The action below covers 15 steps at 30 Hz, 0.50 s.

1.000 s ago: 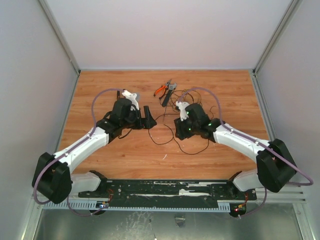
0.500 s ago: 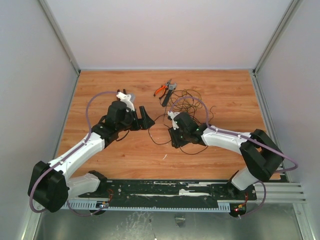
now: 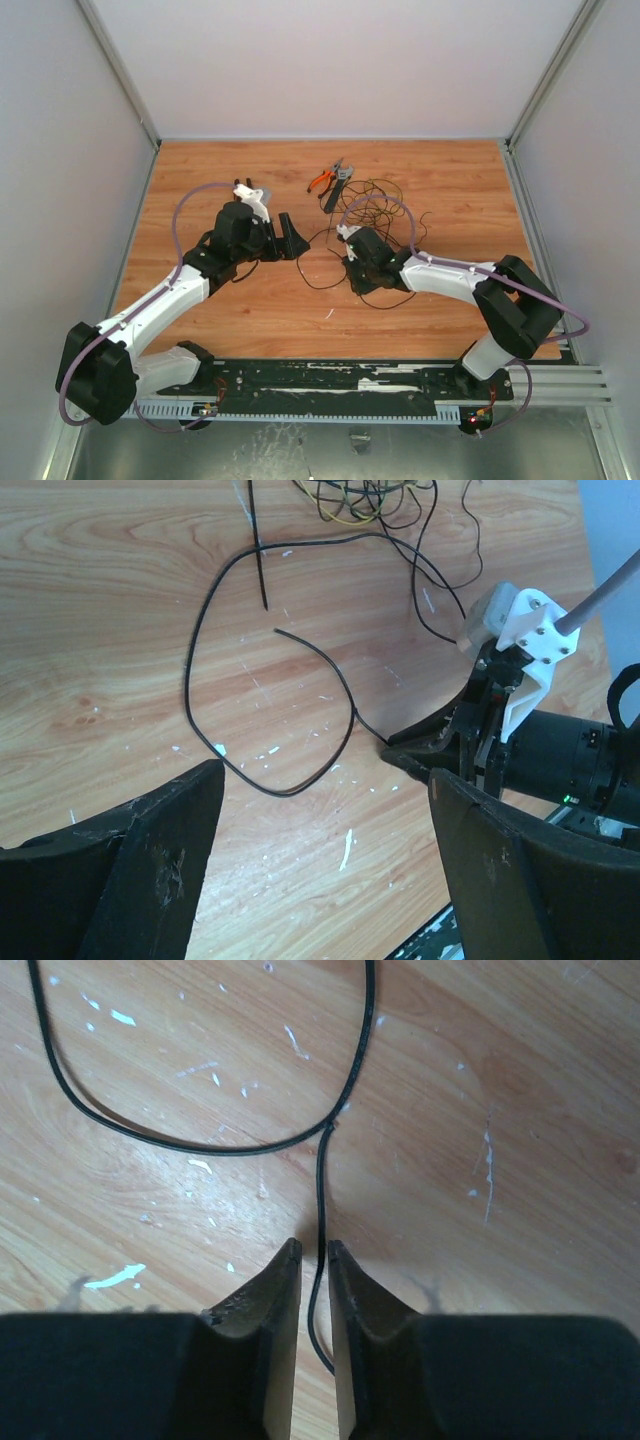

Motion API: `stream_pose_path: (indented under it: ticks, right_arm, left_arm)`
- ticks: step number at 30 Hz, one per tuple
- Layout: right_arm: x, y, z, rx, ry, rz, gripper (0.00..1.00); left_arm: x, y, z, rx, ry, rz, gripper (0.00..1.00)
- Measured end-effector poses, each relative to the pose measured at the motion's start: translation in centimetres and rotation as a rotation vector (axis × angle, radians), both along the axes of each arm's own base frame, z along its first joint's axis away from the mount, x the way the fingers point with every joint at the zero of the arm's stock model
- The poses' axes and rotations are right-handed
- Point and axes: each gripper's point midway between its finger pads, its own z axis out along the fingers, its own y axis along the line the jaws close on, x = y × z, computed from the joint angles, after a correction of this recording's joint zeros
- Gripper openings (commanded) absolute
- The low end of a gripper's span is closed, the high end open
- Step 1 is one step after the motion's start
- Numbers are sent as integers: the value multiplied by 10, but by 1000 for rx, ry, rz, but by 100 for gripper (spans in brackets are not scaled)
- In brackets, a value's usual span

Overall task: Zip-tie the wires
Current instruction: Pick up the cable at the center of the board.

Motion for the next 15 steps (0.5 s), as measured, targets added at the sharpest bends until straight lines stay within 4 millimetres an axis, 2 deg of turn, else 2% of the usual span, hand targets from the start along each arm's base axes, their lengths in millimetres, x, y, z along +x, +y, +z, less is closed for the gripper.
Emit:
stream_pose_path:
  ticks: [6,10,15]
  right_arm:
    - [-2,-7,-3,-22,-10,8,11]
    - [-5,-11,-3,-26,-16,15,0]
    - [-5,-11,-3,-19,-23,16,0]
  left_arm:
    - [-3,-1,-2,15,-4,-28,87]
    - [-6,0,-5,30,-1,-51,86]
    - [-10,-1,-8,44,4,-82,88]
